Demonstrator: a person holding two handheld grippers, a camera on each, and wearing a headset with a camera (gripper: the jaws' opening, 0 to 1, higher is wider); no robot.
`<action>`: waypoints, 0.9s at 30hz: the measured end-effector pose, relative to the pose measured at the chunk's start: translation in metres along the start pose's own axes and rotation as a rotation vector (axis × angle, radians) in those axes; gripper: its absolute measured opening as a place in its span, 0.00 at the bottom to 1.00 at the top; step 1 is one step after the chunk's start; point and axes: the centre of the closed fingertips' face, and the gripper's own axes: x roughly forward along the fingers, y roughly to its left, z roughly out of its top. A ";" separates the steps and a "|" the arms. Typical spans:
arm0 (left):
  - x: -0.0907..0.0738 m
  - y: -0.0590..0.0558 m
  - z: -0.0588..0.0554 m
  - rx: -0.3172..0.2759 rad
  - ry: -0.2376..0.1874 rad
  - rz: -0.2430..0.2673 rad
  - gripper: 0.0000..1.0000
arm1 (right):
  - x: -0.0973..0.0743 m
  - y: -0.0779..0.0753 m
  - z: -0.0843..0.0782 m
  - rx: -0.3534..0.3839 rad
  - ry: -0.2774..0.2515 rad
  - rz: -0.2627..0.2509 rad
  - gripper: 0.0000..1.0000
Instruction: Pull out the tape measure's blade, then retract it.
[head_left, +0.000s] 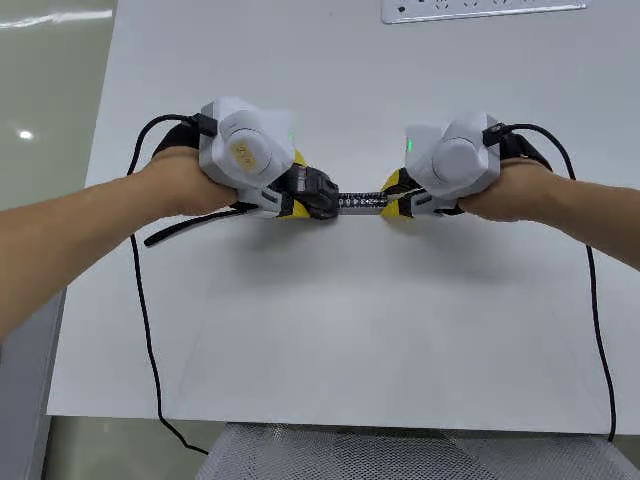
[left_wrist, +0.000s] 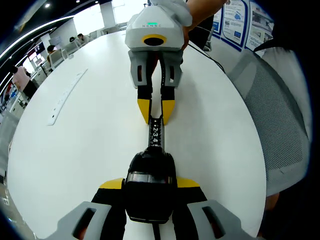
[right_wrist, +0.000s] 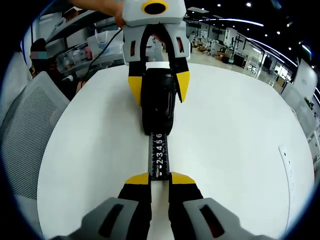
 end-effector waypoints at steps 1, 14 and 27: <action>0.000 0.000 0.000 -0.004 0.002 -0.001 0.32 | 0.000 0.000 -0.001 0.004 0.002 0.001 0.11; 0.001 0.001 -0.002 -0.007 -0.003 -0.001 0.32 | -0.013 -0.003 -0.019 0.017 0.023 -0.005 0.11; 0.002 0.001 -0.001 -0.014 0.000 0.000 0.32 | -0.029 -0.004 -0.031 0.037 0.031 -0.016 0.10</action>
